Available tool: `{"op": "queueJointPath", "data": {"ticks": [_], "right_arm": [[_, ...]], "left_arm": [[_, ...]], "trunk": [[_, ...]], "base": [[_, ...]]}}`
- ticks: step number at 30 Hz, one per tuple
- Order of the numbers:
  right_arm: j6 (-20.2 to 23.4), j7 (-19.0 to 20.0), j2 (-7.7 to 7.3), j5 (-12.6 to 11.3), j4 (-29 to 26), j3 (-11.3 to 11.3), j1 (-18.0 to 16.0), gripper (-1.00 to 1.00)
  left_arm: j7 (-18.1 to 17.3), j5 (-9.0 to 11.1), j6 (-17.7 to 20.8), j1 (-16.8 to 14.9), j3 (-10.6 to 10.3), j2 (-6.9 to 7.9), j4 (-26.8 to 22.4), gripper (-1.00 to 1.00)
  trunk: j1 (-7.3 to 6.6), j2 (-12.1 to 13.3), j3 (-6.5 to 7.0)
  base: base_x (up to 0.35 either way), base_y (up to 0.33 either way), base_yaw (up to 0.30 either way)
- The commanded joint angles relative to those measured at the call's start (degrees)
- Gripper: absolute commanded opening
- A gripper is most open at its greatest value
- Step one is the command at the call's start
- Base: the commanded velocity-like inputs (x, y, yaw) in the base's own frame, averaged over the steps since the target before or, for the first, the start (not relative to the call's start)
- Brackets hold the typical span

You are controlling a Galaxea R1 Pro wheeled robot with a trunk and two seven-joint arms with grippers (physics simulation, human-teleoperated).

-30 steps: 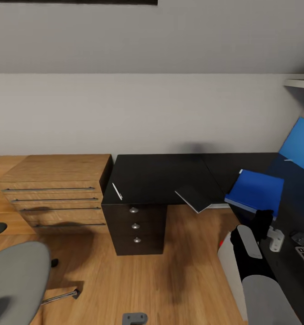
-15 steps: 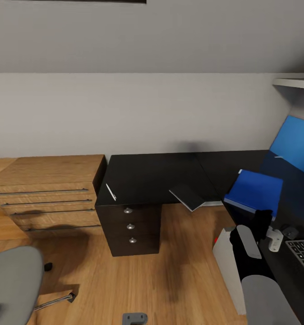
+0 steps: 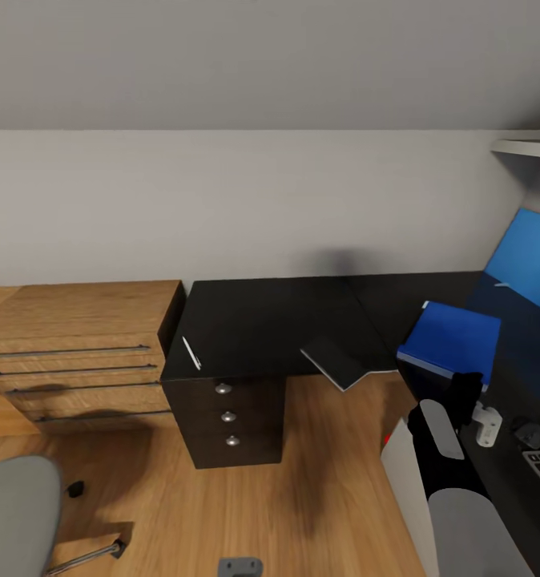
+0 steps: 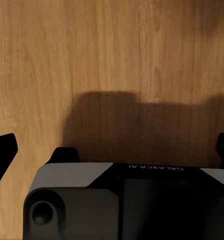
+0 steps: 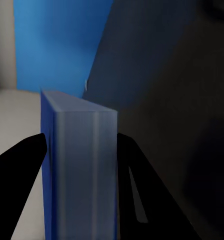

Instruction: In the bedroom, organize the workspace by keeping the computer under the desk, ensuring the monitor is on the desk, placing the keyboard on the desk next to the monitor, placing the mouse on the desk next to the keyboard, moving the folder from the swivel chair onto the desk next to the mouse, stacking the notebook on top of the folder with the pen on top of the notebook, and positioning the swivel chair next to the desk.

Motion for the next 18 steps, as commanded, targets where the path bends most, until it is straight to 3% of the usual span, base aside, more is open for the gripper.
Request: {"op": "queueJointPath", "data": {"ticks": [1,7,13,15,18], "right_arm": [[-0.04,-0.29,0.05,0.22,-0.07,-0.06,-0.02,-1.0],[0.04,-0.48,0.01,0.31,-0.13,-0.06,0.43,-1.0],[0.1,-1.05,-0.36,0.36,-0.16,-0.06,0.56,-1.0],[0.11,-3.52,-0.5,0.43,-0.16,-0.06,0.57,-1.0],[0.13,-10.71,-1.96,0.61,-0.11,0.2,0.58,-1.0]], "left_arm": [[0.49,0.46,0.11,-0.05,-0.15,0.02,0.0,1.0],[0.49,0.39,-0.07,-0.05,-0.16,-0.15,0.17,1.0],[0.49,0.37,-0.1,-0.05,-0.1,-0.24,0.18,1.0],[0.48,0.42,-0.1,-0.05,-0.14,-0.25,0.22,1.0],[0.48,0.45,-0.11,-0.05,-0.13,-0.25,0.26,1.0]], "trunk": [[0.02,-0.03,-0.05],[0.02,-0.03,-0.05],[0.02,-0.03,-0.05],[0.02,-0.03,-0.05],[0.02,-0.03,-0.05]], "base": [[0.212,-0.092,0.0],[0.194,-0.169,0.0],[0.037,-0.04,0.0],[0.006,-0.007,0.0],[0.001,-0.001,0.0]]}}
